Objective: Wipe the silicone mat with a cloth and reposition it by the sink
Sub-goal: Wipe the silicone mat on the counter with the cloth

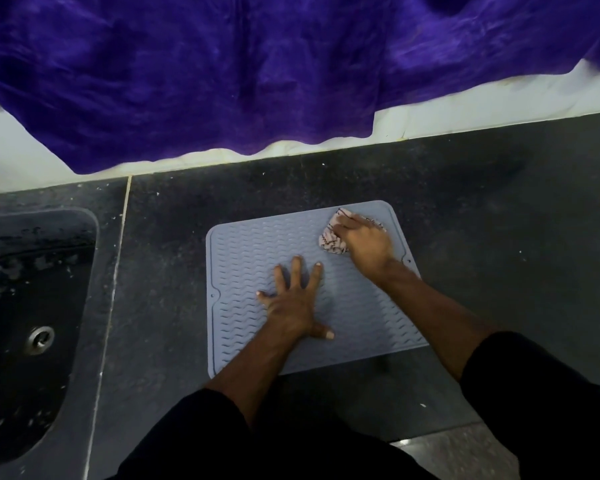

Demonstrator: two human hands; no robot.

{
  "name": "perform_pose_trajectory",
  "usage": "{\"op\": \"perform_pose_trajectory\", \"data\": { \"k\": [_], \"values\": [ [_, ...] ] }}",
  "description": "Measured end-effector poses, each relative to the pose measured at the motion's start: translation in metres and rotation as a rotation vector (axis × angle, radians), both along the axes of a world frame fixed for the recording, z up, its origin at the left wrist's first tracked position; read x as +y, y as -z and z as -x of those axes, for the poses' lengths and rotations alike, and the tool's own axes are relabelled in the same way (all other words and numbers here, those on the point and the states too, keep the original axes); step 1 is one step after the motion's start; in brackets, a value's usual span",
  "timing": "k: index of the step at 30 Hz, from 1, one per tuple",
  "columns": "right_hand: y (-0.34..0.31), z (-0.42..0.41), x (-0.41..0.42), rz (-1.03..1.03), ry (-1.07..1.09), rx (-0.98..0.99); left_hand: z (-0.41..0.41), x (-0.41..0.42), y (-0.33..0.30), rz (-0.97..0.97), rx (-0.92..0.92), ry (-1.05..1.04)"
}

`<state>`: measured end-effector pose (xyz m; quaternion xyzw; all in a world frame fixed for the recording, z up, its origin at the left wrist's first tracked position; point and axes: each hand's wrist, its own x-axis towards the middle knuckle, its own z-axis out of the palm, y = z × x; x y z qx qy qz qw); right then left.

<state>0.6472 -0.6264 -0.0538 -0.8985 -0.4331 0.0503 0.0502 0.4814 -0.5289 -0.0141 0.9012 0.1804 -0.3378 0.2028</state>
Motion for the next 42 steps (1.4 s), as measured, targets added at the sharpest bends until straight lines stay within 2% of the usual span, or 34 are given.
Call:
{"op": "perform_pose_trajectory", "data": {
  "k": [3,7,9,12,18,21,24,28,30,33,35,37,42],
  "values": [
    [0.000,-0.015,-0.021,0.028,0.021,-0.001,0.002,0.001,0.001,-0.002,-0.005,0.005],
    [-0.012,-0.035,-0.022,0.033,0.211,-0.001,0.001,0.001,0.004,-0.003,-0.006,0.009],
    [-0.012,-0.029,-0.010,-0.045,0.110,-0.012,-0.001,0.001,0.006,-0.014,0.005,0.006],
    [-0.005,-0.020,-0.002,0.022,-0.003,-0.001,-0.002,0.002,0.009,-0.011,0.020,0.002],
    [-0.013,-0.051,-0.010,0.055,0.265,-0.065,0.001,0.003,0.009,0.004,-0.014,0.009],
    [-0.013,-0.049,0.002,-0.039,0.171,-0.041,0.000,0.002,0.007,-0.006,-0.010,0.006],
    [-0.002,-0.039,0.000,0.066,0.021,-0.053,0.001,0.002,0.006,0.000,-0.007,-0.001],
    [-0.011,-0.057,-0.030,0.052,0.149,-0.122,0.002,0.002,0.006,0.009,-0.024,0.003],
    [-0.019,-0.063,-0.031,0.027,0.247,-0.084,0.001,0.001,0.006,0.005,-0.020,0.003],
    [-0.018,-0.046,-0.011,-0.079,0.192,-0.072,-0.001,0.001,0.007,0.003,-0.013,-0.006],
    [-0.009,-0.029,-0.002,-0.027,0.083,-0.082,-0.001,0.001,0.008,-0.003,-0.005,-0.014],
    [-0.006,-0.027,-0.006,0.039,0.076,-0.076,0.000,0.001,0.009,-0.007,-0.007,-0.017],
    [-0.016,-0.050,-0.020,0.112,0.281,-0.104,0.001,0.001,0.010,-0.001,-0.025,-0.012]
  ]
}}
